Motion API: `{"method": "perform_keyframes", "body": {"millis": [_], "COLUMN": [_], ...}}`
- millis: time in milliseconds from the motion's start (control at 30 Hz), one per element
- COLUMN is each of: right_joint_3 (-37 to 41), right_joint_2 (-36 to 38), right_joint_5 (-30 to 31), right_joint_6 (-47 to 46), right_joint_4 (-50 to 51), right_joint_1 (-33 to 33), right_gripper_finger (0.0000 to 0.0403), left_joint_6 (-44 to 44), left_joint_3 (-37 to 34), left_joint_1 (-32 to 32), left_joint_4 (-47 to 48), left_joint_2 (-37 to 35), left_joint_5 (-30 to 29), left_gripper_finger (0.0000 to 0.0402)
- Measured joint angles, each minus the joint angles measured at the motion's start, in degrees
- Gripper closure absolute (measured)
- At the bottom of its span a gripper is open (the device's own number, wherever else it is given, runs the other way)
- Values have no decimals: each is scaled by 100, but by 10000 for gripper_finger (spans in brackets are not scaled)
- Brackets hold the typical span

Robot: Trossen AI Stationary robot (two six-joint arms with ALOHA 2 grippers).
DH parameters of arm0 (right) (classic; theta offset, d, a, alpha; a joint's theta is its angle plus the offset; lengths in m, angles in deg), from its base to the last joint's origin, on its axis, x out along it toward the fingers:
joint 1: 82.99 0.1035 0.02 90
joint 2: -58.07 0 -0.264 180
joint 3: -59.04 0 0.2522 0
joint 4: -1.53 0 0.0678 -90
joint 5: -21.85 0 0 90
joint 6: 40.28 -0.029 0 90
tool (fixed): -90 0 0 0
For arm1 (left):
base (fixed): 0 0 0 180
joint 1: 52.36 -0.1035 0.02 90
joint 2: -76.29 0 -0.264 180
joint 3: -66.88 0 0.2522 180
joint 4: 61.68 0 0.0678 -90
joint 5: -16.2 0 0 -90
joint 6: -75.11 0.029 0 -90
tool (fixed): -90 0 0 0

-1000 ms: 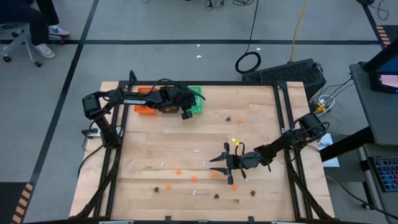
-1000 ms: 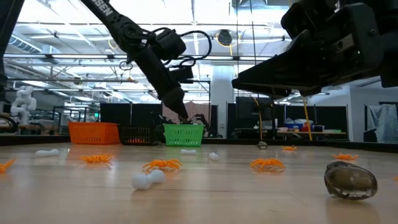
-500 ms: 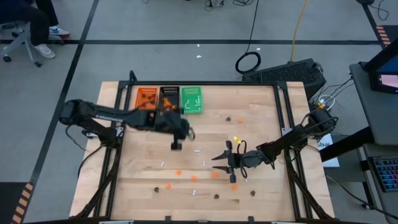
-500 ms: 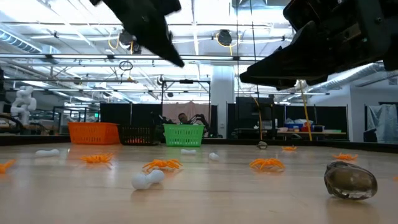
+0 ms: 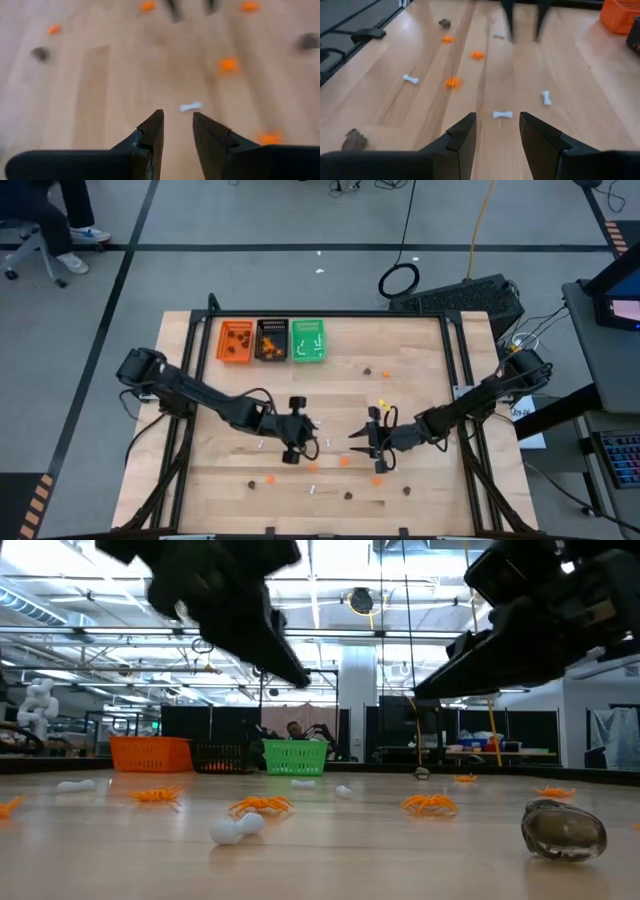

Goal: Sort Halloween decoration
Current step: Put the white bone toy into the green bin

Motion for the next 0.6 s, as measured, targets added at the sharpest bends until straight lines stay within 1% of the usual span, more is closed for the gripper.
{"method": "perform_keyframes", "body": {"millis": [100,167,367,467,600], "right_joint_3": [0,0,0,0,0], "right_joint_2": [4,4,4,4,4], "right_joint_5": [2,0,7,36,46], "right_joint_6": [-36,-121,-163,-124,-96], "right_joint_4": [142,222,303,260,226], "right_joint_1": [50,56,50,41,26], "right_gripper_finger": [266,266,266,266,266], "left_joint_6": [-25,-67,-492,-755,-761], "left_joint_3": [-292,-520,-1184,-1527,-1837], "left_joint_1": [-4,0,-112,-195,-219], "left_joint_4": [-607,-1010,-1954,-2573,-3443], "left_joint_2": [124,156,163,207,412], "left_joint_5": [-429,-589,-572,-575,-614], "left_gripper_finger": [299,299,299,299,299]}}
